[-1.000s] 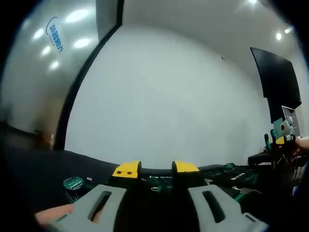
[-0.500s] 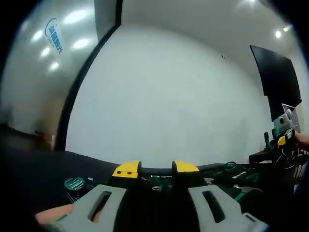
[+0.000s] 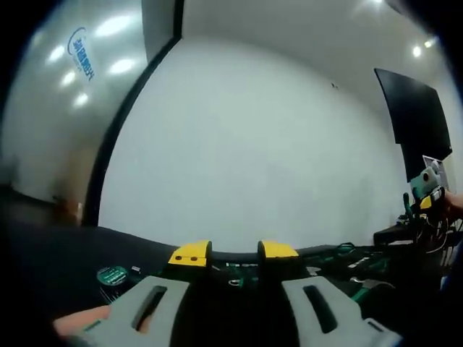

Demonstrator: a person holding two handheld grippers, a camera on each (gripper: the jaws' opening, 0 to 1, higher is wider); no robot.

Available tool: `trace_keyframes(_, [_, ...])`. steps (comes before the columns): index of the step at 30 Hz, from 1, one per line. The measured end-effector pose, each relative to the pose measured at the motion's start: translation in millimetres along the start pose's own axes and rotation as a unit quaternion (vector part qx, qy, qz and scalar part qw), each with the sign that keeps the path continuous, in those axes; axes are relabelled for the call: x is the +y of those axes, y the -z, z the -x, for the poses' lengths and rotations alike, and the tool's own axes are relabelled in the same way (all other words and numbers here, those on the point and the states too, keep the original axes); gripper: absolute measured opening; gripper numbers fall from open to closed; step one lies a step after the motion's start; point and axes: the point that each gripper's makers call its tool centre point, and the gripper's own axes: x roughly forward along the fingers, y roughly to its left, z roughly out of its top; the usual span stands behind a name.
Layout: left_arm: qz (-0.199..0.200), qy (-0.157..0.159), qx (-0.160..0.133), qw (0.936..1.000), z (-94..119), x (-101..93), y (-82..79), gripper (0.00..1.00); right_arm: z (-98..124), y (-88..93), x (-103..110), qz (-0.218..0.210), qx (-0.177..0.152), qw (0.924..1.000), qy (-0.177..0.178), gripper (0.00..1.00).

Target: Pick up the tools and put them into their designated positions in the toolbox.

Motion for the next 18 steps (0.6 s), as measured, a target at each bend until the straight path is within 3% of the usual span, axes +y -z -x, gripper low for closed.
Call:
trace_keyframes(5, [-0.002, 0.0, 0.002, 1.0, -1, 1.6, 1.4, 0.25, -22, 9.4, 11, 0.036, 0.028, 0.9987, -0.024, 0.32])
trace_keyframes(7, [-0.002, 0.0, 0.002, 1.0, -1, 2.6, 1.5, 0.25, -33, 14.0, 22, 0.074, 0.055, 0.9947, -0.045, 0.32])
trace_keyframes(9, [-0.002, -0.001, 0.003, 1.0, -2, 4.0, 1.7, 0.25, -47, 21.3, 32, 0.101, 0.082, 0.9894, -0.064, 0.32])
trace_keyframes(12, [-0.001, -0.001, 0.002, 1.0, -2, 4.1, 1.7, 0.25, -63, 36.9, 50, 0.148, 0.124, 0.9749, -0.111, 0.32])
trace_keyframes(15, [-0.002, -0.001, 0.001, 1.0, -2, 4.4, 1.3, 0.25, -76, 59.6, 64, 0.14, 0.166, 0.9635, -0.156, 0.28])
trace_keyframes(17, [0.001, -0.002, -0.003, 1.0, 2, -1.0, -2.1, 0.25, -80, 55.0, 70, 0.131, 0.14, 0.9659, -0.174, 0.13])
trace_keyframes(18, [0.003, -0.003, -0.004, 1.0, 2, 0.3, -3.3, 0.25, -82, 49.1, 67, 0.143, 0.121, 0.9679, -0.168, 0.15])
